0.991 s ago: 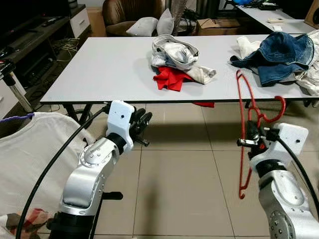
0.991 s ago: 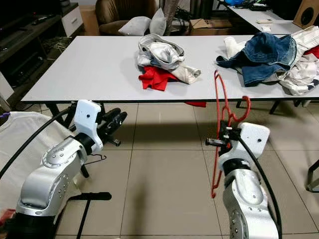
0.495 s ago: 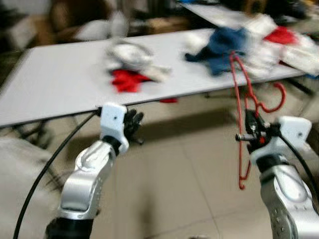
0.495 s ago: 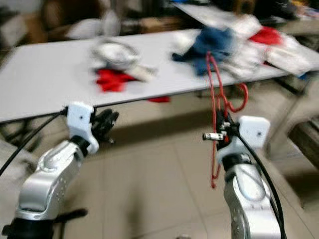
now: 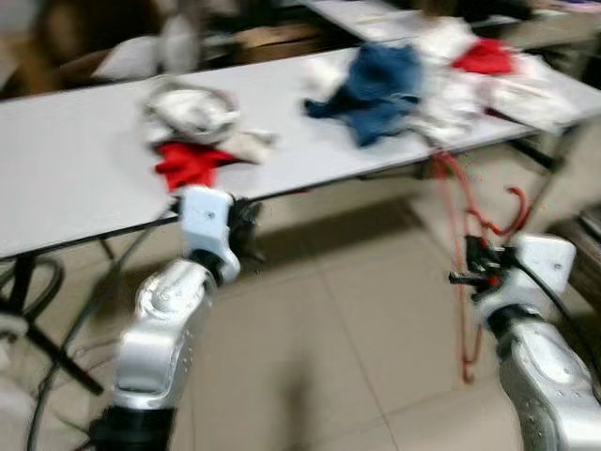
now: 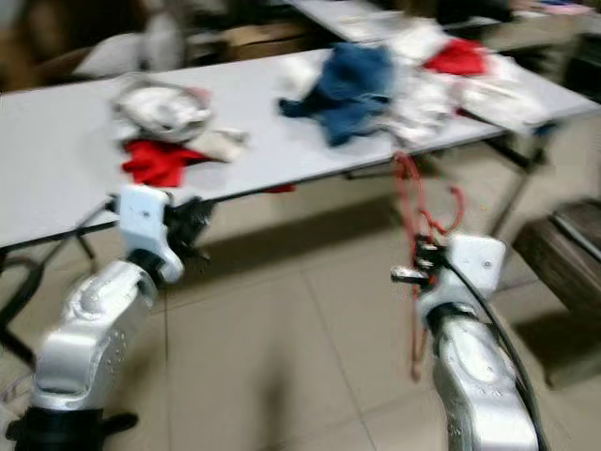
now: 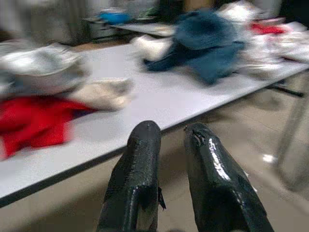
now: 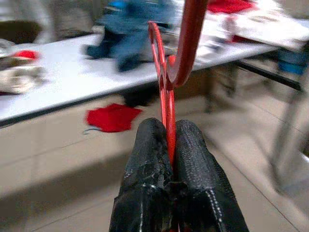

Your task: Hang hanger

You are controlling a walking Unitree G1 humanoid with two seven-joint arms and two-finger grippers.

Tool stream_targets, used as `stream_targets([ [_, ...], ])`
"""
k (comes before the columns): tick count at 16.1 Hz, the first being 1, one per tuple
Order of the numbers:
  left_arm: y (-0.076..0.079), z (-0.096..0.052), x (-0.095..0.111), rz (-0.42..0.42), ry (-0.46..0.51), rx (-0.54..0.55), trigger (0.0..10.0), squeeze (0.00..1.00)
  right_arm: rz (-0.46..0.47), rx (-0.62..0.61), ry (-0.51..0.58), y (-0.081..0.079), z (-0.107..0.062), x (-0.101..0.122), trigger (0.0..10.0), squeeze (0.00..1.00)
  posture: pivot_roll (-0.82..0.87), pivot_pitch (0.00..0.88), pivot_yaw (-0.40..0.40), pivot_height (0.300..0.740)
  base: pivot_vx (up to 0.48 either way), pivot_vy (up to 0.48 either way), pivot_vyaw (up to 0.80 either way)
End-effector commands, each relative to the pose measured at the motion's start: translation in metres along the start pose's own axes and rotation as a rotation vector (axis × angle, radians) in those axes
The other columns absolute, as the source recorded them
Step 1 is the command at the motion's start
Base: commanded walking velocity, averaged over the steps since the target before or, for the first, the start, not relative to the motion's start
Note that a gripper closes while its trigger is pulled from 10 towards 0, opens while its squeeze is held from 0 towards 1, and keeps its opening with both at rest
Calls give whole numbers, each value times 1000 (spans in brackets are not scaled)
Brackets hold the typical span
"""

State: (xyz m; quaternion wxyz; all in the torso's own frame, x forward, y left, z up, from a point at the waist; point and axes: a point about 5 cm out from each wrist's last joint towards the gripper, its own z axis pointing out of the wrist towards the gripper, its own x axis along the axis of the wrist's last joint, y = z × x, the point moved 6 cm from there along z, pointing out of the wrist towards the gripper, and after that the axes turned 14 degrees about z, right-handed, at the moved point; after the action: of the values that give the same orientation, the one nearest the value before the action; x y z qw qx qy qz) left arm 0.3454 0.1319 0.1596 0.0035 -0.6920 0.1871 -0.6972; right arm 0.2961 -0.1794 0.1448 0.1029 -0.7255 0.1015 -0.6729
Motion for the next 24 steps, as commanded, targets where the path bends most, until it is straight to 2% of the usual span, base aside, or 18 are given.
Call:
stream_targets([
  [1, 4, 2, 0, 1, -6, -7, 10000, 0, -21, -23, -10, 7, -3, -1, 10000, 0, -54, 0, 13, 740, 285, 0, 0],
  [3, 5, 1, 0, -3, -5, -14, 10000, 0, -81, 44, -19, -3, -2, 0, 10000, 0, -52, 0, 15, 740, 300, 0, 0],
  [5, 2, 2, 1, 5, -4, -9, 10000, 0, -60, 87, -28, -12, -2, -1, 10000, 0, -45, 0, 15, 740, 300, 0, 650],
  [11, 1, -1, 2, 15, -5, 12, 10000, 0, -66, 174, -38, -27, -3, -2, 10000, 0, -32, 0, -16, 740, 302, 0, 800],
  [13, -1, 0, 3, 23, -3, 12, 10000, 0, 8, 155, -19, -25, -3, 0, 10000, 0, -28, 0, -14, 740, 302, 0, 0],
  [18, 7, 1, 6, 38, 9, -27, 10000, 0, -11, 83, 29, -10, -4, 10, 10000, 0, -47, 0, -8, 740, 299, 0, 0],
  [20, 7, 2, 4, 29, 5, -26, 10000, 0, -42, 90, 50, -9, -4, 17, 10000, 0, -60, 0, 4, 740, 298, 0, 0],
  [24, 6, 6, 1, 28, -2, -34, 10000, 0, -46, 112, 39, -13, -8, 14, 10000, 0, -76, 0, 38, 740, 292, 0, 0],
])
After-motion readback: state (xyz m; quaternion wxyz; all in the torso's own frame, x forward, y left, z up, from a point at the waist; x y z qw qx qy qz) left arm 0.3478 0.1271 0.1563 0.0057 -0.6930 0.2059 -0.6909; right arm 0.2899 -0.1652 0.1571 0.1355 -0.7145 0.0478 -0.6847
